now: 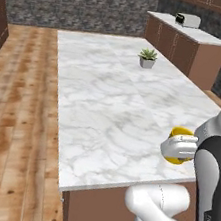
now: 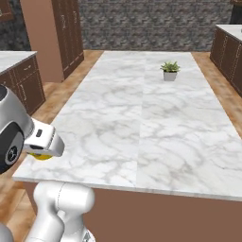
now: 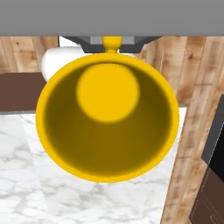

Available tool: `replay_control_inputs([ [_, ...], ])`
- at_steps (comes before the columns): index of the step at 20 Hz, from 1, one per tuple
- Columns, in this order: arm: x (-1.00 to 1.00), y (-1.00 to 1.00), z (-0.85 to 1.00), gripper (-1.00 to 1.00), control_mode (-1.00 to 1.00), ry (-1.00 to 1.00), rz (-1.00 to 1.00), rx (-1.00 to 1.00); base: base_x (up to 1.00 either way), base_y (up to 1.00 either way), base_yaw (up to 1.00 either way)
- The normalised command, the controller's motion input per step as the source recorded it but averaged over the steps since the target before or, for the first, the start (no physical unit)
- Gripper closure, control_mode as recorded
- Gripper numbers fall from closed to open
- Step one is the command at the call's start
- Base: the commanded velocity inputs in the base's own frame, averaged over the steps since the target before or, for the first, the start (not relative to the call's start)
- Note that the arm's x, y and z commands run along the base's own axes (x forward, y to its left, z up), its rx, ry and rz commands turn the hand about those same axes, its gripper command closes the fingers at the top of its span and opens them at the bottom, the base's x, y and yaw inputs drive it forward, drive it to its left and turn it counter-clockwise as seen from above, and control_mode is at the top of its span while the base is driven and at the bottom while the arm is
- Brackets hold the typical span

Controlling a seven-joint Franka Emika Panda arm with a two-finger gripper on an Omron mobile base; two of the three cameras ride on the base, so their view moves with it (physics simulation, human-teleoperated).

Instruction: Clear the mugs and bowl far away from the sink.

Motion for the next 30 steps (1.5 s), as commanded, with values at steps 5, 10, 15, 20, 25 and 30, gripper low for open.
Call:
replay_control_inputs([
  [5,0.17,0.0,-0.04,1.0,-1.0,0.0,-0.01,0.0,0.7,-0.01,-0.06],
  [10,0.76,-0.06,-0.46,1.0,-1.0,0.0,0.0,-0.03,0.0,0.0,0.0],
  [15,0.61,0.0,-0.61,1.0,-1.0,-0.02,0.01,-0.02,0.0,0.0,0.0],
  [20,0.43,-0.04,-0.62,1.0,-1.0,-0.04,0.06,0.0,0.0,0.0,0.0],
  [25,0.48,0.0,-0.49,1.0,-1.0,0.0,0.03,0.0,0.0,0.0,0.0],
  [30,0.39,0.0,-0.44,1.0,-1.0,0.0,0.01,-0.01,0.0,0.0,0.0],
])
